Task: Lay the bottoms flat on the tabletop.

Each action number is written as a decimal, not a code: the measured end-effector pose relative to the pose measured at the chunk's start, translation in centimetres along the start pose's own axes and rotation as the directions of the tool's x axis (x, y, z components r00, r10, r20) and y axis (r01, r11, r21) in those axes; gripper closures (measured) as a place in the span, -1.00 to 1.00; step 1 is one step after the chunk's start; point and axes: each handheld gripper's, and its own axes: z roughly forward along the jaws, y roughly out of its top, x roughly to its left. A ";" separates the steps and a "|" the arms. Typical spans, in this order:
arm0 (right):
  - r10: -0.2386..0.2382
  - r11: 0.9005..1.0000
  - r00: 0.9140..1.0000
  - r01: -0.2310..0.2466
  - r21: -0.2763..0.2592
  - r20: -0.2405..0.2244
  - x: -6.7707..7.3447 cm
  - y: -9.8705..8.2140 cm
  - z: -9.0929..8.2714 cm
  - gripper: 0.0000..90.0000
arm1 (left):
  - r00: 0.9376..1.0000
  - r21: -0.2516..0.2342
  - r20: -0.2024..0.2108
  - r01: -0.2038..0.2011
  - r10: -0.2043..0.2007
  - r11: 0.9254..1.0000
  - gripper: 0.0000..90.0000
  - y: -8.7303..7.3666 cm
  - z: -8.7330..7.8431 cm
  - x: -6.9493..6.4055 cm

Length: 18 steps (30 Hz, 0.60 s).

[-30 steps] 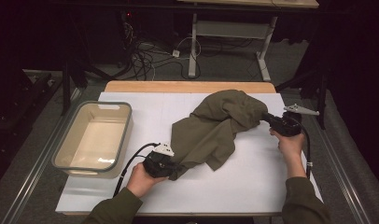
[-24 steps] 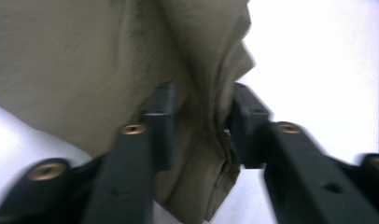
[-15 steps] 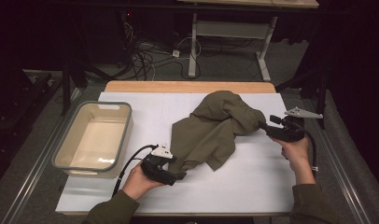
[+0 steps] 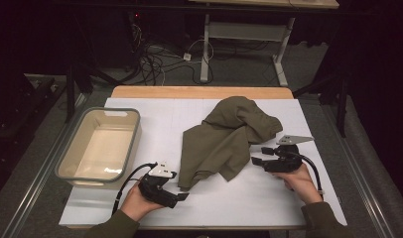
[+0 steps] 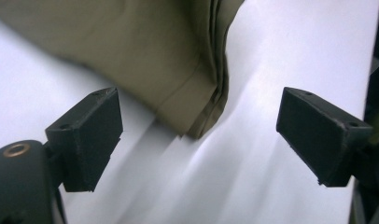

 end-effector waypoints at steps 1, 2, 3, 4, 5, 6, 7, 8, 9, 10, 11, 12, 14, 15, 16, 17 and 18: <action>-0.008 1.000 1.000 0.008 0.000 -0.013 0.3 0.1 0.4 -0.26 | 1.000 -0.003 0.000 0.001 -0.001 1.000 -0.69 -0.1 0.0 0.1; -0.008 1.000 0.999 0.008 -0.001 -0.032 0.5 0.1 0.7 -0.24 | 1.000 -0.005 0.001 0.006 -0.006 1.000 -0.69 0.0 0.0 0.3; -0.008 1.000 0.999 0.007 -0.003 -0.052 0.6 0.1 1.0 -0.25 | 1.000 -0.009 0.001 0.010 -0.010 1.000 -0.69 0.0 0.0 0.4; -0.006 1.000 0.998 0.006 0.000 -0.068 0.7 0.2 1.2 -0.26 | 1.000 -0.010 0.001 0.010 -0.010 1.000 -0.69 0.0 0.0 0.5; -0.013 1.000 0.997 0.013 0.000 -0.071 0.8 0.1 1.4 -0.27 | 1.000 -0.008 -0.002 0.011 -0.011 1.000 -0.69 -0.1 0.1 0.6; -0.016 1.000 0.997 0.016 -0.001 -0.069 0.8 0.1 1.6 -0.27 | 1.000 -0.009 -0.005 0.014 -0.014 1.000 -0.69 -0.1 0.1 0.7; -0.023 1.000 0.997 0.023 0.001 -0.068 0.9 0.1 1.7 -0.29 | 1.000 -0.010 -0.007 0.016 -0.016 1.000 -0.69 -0.1 0.1 0.7; -0.030 1.000 0.998 0.030 0.000 -0.063 0.9 0.1 1.8 -0.34 | 1.000 -0.010 -0.008 0.020 -0.020 1.000 -0.69 -0.2 0.1 0.8; -0.032 0.999 0.998 0.032 -0.003 -0.055 0.9 0.1 1.9 -0.39 | 1.000 -0.009 -0.007 0.023 -0.023 1.000 -0.69 -0.2 0.1 0.9; -0.033 0.999 0.998 0.033 -0.003 -0.053 0.9 0.1 1.9 -0.42 | 1.000 -0.009 -0.007 0.025 -0.025 1.000 -0.69 -0.2 0.1 0.9; -0.036 0.999 0.998 0.036 -0.009 -0.056 1.0 0.1 2.0 -0.45 | 1.000 -0.008 -0.009 0.025 -0.025 1.000 -0.69 -0.2 0.1 1.0; -0.039 0.999 0.996 0.039 -0.001 -0.074 1.0 0.1 2.1 -0.46 | 1.000 -0.009 -0.008 0.026 -0.026 1.000 -0.69 -0.2 0.1 1.0; -0.031 0.999 0.999 0.031 0.018 -0.038 1.2 0.2 2.5 -0.37 | 1.000 -0.012 -0.007 0.029 -0.029 1.000 -0.69 -0.2 0.0 1.0; -0.029 0.998 1.000 0.029 0.048 -0.007 1.3 0.3 2.7 -0.36 | 1.000 -0.013 -0.006 0.029 -0.029 0.999 -0.69 -0.2 0.0 1.1; -0.044 0.997 0.999 0.043 0.062 0.017 1.5 0.3 2.9 -0.38 | 0.999 -0.014 -0.004 0.032 -0.032 0.999 -0.69 -0.2 0.0 1.1; -0.054 0.997 0.998 0.053 0.052 0.021 1.6 0.4 3.0 -0.40 | 0.999 -0.015 -0.002 0.034 -0.034 0.999 -0.69 -0.2 0.0 1.1; -0.053 0.998 0.999 0.052 0.044 0.013 1.7 0.4 3.0 -0.44 | 0.999 -0.016 0.001 0.036 -0.036 0.999 -0.69 -0.3 0.0 1.1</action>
